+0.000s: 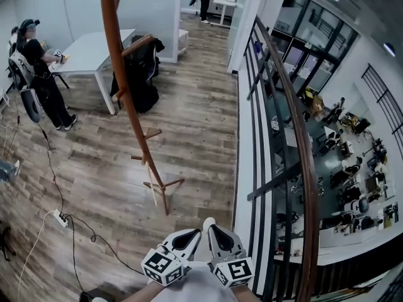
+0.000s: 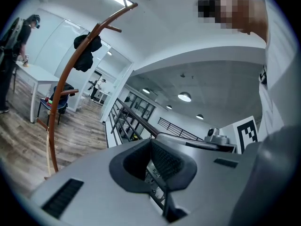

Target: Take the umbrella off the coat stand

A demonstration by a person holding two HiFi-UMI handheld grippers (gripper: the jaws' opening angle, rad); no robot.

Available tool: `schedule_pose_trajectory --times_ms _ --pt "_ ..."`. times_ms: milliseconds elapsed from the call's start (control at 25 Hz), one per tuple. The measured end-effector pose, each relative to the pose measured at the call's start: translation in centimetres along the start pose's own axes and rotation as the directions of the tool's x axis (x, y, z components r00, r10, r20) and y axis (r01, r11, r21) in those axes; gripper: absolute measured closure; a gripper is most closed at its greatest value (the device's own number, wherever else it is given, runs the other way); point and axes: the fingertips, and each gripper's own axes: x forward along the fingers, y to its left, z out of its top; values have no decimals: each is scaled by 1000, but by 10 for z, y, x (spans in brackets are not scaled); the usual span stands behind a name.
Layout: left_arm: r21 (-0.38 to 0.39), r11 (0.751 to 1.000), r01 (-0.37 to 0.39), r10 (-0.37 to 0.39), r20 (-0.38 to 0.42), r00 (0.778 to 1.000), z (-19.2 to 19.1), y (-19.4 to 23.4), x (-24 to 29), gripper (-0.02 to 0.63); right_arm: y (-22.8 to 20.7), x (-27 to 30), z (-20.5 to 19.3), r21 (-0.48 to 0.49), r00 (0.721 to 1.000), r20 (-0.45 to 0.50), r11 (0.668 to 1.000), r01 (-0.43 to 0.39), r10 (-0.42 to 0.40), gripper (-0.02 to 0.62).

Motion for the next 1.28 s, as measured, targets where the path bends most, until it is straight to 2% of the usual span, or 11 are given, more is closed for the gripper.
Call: schedule_pose_trajectory --times_ms 480,720,880,1080,1280 --pt "38 998 -48 47 16 999 86 57 229 584 -205 112 62 36 999 29 999 -40 39 561" --pt "15 997 -72 71 46 996 119 62 303 584 -280 143 92 52 998 50 998 -38 35 561" --pt "4 995 -99 99 61 993 130 76 325 584 -307 168 107 50 997 63 998 -41 37 561" --pt "-12 989 -149 149 87 985 165 138 343 584 -313 239 131 27 995 69 997 -73 71 561" --pt "-35 986 -165 168 116 979 183 140 348 584 -312 253 149 12 990 62 992 -125 124 561"
